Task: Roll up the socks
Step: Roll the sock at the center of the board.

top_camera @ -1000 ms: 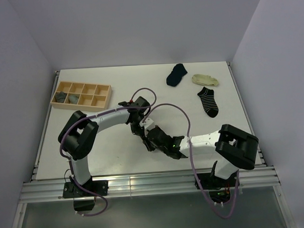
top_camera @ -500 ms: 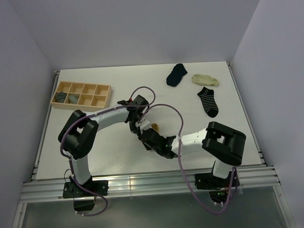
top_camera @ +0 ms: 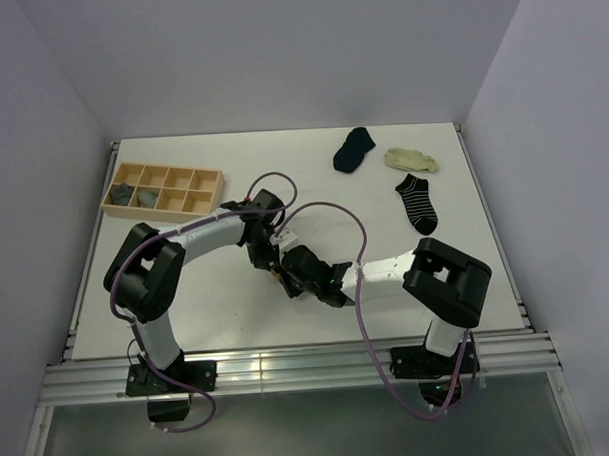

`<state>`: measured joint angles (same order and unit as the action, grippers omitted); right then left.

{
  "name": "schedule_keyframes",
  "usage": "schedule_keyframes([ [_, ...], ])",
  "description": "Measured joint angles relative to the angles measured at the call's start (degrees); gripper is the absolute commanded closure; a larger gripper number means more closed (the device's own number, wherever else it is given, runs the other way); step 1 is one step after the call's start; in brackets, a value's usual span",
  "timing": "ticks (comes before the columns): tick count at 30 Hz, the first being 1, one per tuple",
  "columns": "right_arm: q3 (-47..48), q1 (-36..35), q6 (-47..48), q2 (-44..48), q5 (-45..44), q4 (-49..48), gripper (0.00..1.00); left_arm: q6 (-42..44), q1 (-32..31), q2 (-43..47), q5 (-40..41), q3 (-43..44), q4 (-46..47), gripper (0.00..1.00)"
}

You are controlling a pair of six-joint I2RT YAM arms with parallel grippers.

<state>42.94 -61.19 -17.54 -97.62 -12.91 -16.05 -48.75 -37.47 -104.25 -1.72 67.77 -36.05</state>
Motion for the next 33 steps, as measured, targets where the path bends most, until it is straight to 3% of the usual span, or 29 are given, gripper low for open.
schedule_keyframes([
  [7,1.33,5.35,-5.62,0.02,22.08,1.51,1.0,-0.63,2.19,4.66,1.16,-2.73,1.22,0.37],
  [10,1.29,9.01,-9.2,-0.96,31.06,0.35,1.0,-1.81,2.54,8.22,3.06,-4.79,2.69,0.33],
  [21,-0.66,20.55,-23.67,-10.03,53.35,-12.07,1.0,-6.91,3.08,23.69,3.91,-18.69,8.9,0.31],
  [33,-0.11,25.05,-30.08,-16.09,62.95,-17.97,1.0,-10.49,-0.5,24.2,1.99,-24.35,14.97,0.31],
])
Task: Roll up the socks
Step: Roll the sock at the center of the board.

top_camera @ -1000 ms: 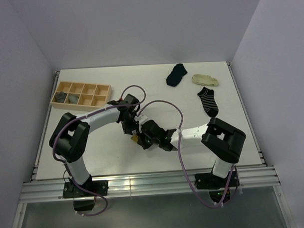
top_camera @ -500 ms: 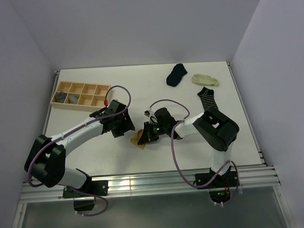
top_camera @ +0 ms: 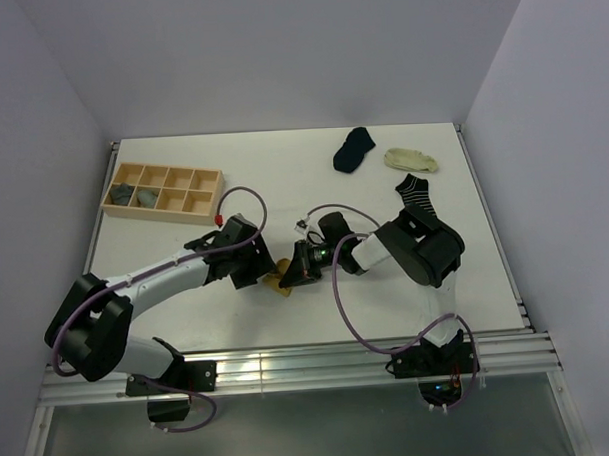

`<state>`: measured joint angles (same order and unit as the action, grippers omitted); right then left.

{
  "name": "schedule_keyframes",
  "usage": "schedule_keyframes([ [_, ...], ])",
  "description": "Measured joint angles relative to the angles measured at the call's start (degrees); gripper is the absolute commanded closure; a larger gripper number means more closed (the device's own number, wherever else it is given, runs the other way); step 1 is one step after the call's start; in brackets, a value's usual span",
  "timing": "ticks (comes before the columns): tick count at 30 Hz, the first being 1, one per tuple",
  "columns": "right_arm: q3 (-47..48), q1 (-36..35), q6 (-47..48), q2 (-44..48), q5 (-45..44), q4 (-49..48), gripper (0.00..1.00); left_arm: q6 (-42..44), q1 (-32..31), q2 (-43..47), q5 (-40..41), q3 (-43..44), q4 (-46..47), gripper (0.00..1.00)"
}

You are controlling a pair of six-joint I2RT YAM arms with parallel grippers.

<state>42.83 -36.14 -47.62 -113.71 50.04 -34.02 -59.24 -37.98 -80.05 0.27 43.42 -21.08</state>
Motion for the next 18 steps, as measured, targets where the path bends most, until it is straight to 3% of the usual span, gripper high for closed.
schedule_keyframes([
  [8,1.25,0.33,-0.13,-0.57,0.94,2.01,1.0,-0.68,-0.76,-4.28,0.07,0.0,0.76,0.4],
  [15,1.92,0.52,-0.33,-0.87,1.27,3.15,1.0,-1.92,-0.79,-6.51,0.59,0.28,1.64,0.54],
  [18,2.23,0.55,-0.11,-0.85,1.07,3.82,1.0,-2.01,-0.85,-8.04,0.57,1.29,1.99,0.65],
])
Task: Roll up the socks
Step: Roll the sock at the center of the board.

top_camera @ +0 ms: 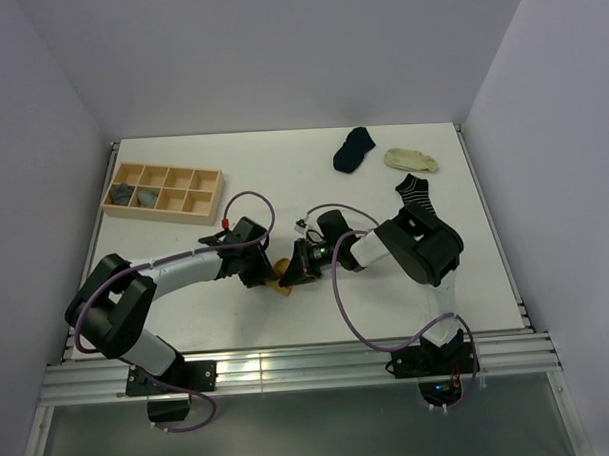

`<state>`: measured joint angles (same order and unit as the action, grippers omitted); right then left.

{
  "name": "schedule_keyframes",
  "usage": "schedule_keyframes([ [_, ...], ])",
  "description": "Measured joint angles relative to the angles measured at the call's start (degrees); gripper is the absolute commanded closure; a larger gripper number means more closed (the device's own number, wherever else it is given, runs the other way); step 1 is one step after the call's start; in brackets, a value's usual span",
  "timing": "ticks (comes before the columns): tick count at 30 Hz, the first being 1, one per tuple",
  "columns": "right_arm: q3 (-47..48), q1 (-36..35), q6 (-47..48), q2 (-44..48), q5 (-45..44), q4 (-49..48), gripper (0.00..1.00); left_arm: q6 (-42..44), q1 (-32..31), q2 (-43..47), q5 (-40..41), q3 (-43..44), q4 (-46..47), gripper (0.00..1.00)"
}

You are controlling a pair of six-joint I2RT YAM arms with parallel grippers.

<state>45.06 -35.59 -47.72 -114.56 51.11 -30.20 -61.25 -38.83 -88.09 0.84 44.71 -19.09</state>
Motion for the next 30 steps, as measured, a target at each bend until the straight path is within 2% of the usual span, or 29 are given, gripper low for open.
schedule_keyframes([
  [5,-0.02,0.02,1.44,1.46,-1.95,2.01,0.95,0.22,0.0,-2.38,-0.13,2.14,-0.24,0.9],
  [7,-0.42,0.0,3.04,3.28,-4.11,3.89,0.86,0.57,0.0,-3.37,-0.37,3.32,-0.46,1.0],
  [9,-1.01,-0.11,5.44,6.45,-7.63,6.75,0.76,0.83,-0.02,-4.42,-0.66,4.68,-1.03,1.0],
  [16,-3.39,-3.17,16.33,20.74,-25.51,15.89,0.61,4.0,-0.02,-8.33,-1.09,10.4,-6.69,1.0],
  [21,-3.52,-11.82,24.33,26.29,-38.97,17.94,0.58,6.75,-0.02,-10.88,-1.51,14.29,-10.67,1.0],
  [25,-3.52,-18.95,29.11,26.27,-47.43,18.56,0.58,8.87,-0.02,-12.61,-1.81,16.7,-13.03,1.0],
  [30,-2.91,-24.22,33.68,25.05,-55.36,19.47,0.58,11.19,-0.02,-14.58,-2.45,19.5,-15.63,1.0],
])
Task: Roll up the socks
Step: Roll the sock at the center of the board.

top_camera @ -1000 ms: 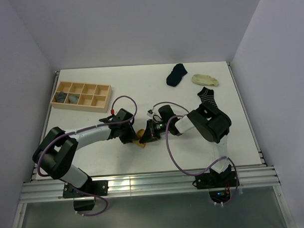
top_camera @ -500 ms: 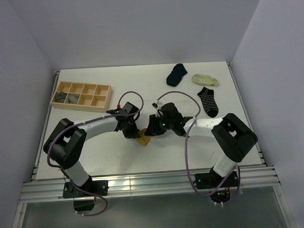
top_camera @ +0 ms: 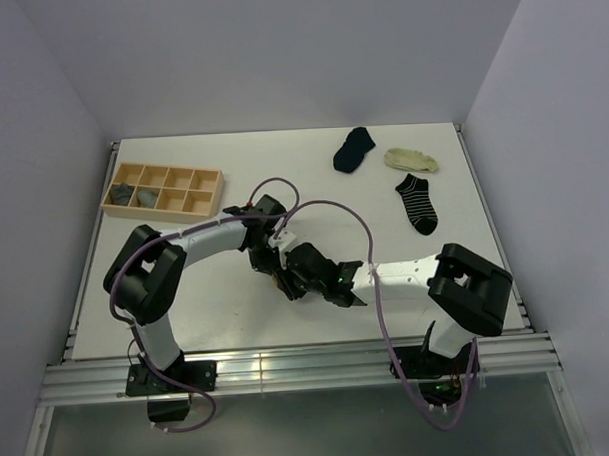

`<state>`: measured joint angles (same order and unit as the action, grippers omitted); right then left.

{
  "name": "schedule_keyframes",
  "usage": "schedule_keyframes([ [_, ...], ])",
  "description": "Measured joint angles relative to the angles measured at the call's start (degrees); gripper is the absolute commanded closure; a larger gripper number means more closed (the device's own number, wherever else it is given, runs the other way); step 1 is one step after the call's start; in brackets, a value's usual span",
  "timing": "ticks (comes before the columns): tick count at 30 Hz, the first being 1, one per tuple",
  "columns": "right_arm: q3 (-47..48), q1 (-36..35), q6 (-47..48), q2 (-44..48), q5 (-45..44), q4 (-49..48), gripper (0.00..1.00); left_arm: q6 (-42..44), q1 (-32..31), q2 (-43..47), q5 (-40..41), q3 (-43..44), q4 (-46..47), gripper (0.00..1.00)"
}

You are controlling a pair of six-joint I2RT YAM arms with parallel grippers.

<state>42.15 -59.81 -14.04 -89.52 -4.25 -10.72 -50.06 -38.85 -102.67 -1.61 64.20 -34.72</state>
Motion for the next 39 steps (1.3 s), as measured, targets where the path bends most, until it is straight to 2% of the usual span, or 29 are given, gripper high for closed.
schedule_keyframes([
  [10,3.43,-5.35,5.66,-6.4,-8.48,0.5,0.58,3.13,0.02,-2.32,-0.42,3.34,-3.08,1.0],
  [19,7.3,-7.72,6.25,-12.0,-17.53,1.62,0.61,4.7,1.18,-3.17,-1.64,4.26,-3.28,1.0],
  [22,8.17,-8.09,5.95,-13.2,-20.28,2.12,0.73,5.57,1.33,-3.34,-1.66,4.52,-3.21,1.0],
  [24,8.66,-8.2,5.7,-13.79,-21.73,2.4,0.9,6.12,1.53,-3.45,-1.68,4.66,-3.1,1.0],
  [26,8.98,-8.26,5.01,-13.97,-22.25,2.71,1.0,6.56,1.62,-3.54,-1.66,4.79,-3.06,1.0],
  [28,8.98,-8.15,4.33,-13.92,-21.9,2.75,1.0,6.99,1.64,-3.65,-1.73,4.94,-3.1,0.95],
  [29,8.9,-8.02,4.2,-13.81,-21.51,2.71,1.0,7.15,1.68,-3.67,-1.77,4.98,-3.1,0.84],
  [31,8.26,-7.06,3.45,-13.03,-19.39,2.4,1.0,7.45,1.79,-3.67,-1.79,5.03,-3.15,0.71],
  [32,7.67,-6.29,2.95,-12.44,-17.57,1.95,1.0,7.48,1.86,-3.67,-1.73,5.03,-3.13,0.53],
  [35,5.77,-2.58,1.03,-10.43,-9.35,0.5,1.0,7.39,2.19,-3.65,-1.29,5.07,-2.89,0.34],
  [39,4.66,2.64,-1.64,-9.79,2.49,-1.55,1.0,6.47,2.73,-2.8,1.44,5.2,-2.82,0.25],
])
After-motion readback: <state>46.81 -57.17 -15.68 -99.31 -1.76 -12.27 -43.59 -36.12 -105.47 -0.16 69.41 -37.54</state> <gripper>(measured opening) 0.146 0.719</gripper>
